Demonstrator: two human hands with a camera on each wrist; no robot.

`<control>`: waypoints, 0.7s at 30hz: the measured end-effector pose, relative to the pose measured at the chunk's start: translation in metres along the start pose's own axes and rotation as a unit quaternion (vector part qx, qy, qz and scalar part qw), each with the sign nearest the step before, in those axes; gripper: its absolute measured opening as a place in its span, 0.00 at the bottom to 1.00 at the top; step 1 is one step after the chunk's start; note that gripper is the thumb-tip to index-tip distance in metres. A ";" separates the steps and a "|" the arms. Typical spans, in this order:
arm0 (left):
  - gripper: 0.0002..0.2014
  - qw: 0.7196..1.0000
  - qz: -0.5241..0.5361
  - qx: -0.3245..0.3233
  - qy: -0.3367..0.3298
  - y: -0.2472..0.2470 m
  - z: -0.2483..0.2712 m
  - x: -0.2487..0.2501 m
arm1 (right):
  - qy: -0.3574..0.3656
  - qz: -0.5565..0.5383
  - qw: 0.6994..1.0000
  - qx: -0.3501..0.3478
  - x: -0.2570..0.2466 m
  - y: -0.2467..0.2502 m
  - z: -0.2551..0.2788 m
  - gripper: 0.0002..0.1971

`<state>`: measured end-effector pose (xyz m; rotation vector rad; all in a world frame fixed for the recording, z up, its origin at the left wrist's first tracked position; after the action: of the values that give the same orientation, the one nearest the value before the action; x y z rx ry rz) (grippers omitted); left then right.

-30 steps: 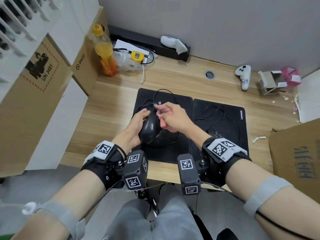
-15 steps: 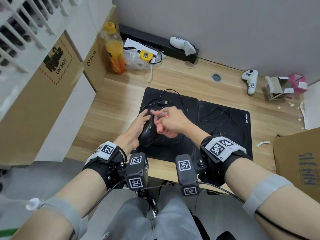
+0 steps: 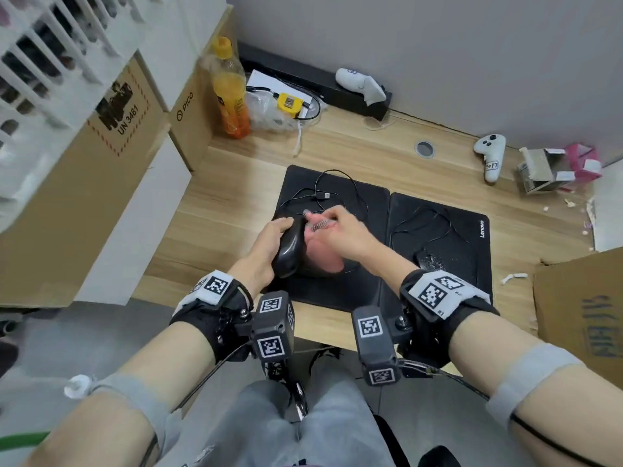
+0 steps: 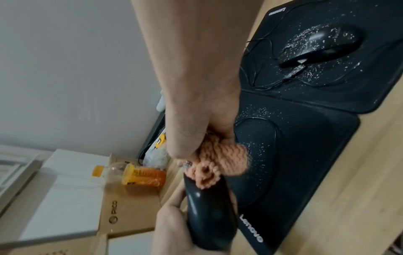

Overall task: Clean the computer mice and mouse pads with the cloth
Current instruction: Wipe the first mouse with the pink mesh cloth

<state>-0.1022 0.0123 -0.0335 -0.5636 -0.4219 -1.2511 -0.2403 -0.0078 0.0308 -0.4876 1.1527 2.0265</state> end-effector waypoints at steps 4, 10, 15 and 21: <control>0.13 0.999 0.008 -0.008 -0.034 -0.006 0.002 0.001 | -0.001 -0.080 0.995 0.068 -0.008 0.012 -0.004 0.13; 0.15 0.995 0.066 0.065 0.023 0.004 -0.006 -0.001 | 0.075 -0.083 0.993 0.029 -0.022 -0.019 0.015 0.09; 0.23 0.993 0.095 0.049 0.052 0.001 -0.005 -0.005 | 0.142 -0.033 0.988 -0.055 -0.016 -0.033 0.033 0.09; 0.14 0.989 0.119 0.071 0.045 -0.004 -0.007 0.002 | 0.116 -0.044 0.992 -0.021 0.017 -0.018 0.035 0.08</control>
<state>-0.1052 0.0057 -0.0376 -0.4217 -0.3530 -1.0048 -0.2368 0.0350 0.0282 -0.7996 1.2031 1.9590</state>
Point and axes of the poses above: each hand's wrist, its own z-axis away from the middle knuckle, its own y-axis out of the back of the hand, x = y × z, the point moved 7 cm from there along -z, towards the middle knuckle, and after that the axes turned 4 degrees about x, right-handed, at the moved point
